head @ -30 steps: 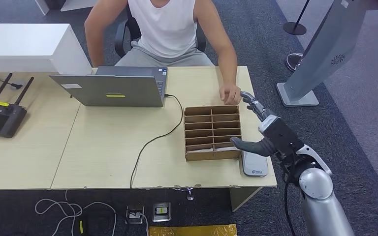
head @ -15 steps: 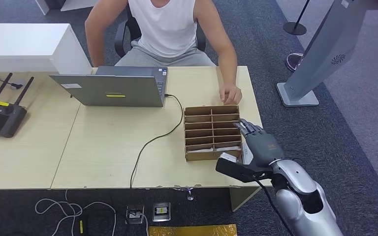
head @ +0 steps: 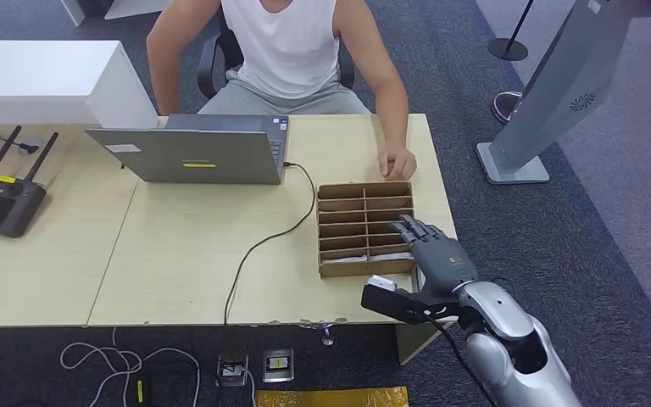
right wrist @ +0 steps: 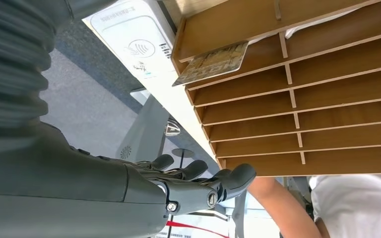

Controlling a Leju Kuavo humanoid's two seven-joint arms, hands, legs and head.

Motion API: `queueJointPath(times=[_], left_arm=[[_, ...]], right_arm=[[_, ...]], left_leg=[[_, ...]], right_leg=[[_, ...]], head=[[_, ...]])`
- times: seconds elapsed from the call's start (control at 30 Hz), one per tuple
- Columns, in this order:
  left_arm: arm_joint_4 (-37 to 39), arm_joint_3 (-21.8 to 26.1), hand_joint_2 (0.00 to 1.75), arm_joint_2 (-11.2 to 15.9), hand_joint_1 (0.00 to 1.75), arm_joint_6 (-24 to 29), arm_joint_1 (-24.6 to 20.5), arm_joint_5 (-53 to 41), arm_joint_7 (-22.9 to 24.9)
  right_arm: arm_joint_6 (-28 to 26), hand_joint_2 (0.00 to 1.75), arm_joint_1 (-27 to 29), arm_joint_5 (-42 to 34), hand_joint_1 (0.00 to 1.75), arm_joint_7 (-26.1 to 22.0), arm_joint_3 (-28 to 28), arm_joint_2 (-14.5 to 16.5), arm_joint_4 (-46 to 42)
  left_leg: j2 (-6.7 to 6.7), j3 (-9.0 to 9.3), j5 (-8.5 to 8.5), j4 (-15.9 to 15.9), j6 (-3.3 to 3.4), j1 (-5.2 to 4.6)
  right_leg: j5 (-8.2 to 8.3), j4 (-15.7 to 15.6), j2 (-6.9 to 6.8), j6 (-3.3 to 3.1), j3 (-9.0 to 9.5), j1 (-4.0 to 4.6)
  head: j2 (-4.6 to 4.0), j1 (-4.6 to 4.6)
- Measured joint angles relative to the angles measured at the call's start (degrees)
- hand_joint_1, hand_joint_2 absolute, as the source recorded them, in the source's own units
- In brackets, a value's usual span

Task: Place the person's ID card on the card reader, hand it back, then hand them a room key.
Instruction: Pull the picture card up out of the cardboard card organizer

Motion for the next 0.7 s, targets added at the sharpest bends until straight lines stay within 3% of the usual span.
queueJointPath(times=[0.2,0.5,0.7], left_arm=[[0.0,0.0,0.00,0.0,0.00,0.0,0.0,0.0,0.0],[0.0,0.0,0.00,-0.2,0.00,0.4,-0.1,-0.2,0.0],[0.0,0.0,0.00,-0.2,0.00,0.4,-0.1,-0.2,0.0]], right_arm=[[-1.5,1.75,0.0,1.0,0.00,0.0,0.7,0.1,0.0],[-19.2,1.75,0.2,6.1,0.00,-1.4,2.1,2.3,4.5],[-21.4,1.75,0.2,5.7,0.00,-2.0,2.5,3.2,8.9]], left_leg=[[0.00,0.00,0.00,0.0,0.00,0.00],[0.00,-0.01,0.00,0.0,0.00,0.00],[0.00,-0.02,0.00,0.0,0.00,0.00]], right_leg=[[0.00,0.0,0.00,0.00,0.00,0.00],[-0.01,0.0,0.00,-0.01,-0.01,0.00],[-0.01,0.0,-0.01,-0.01,0.00,0.00]], head=[[0.00,0.01],[0.00,0.00],[0.00,0.00]])
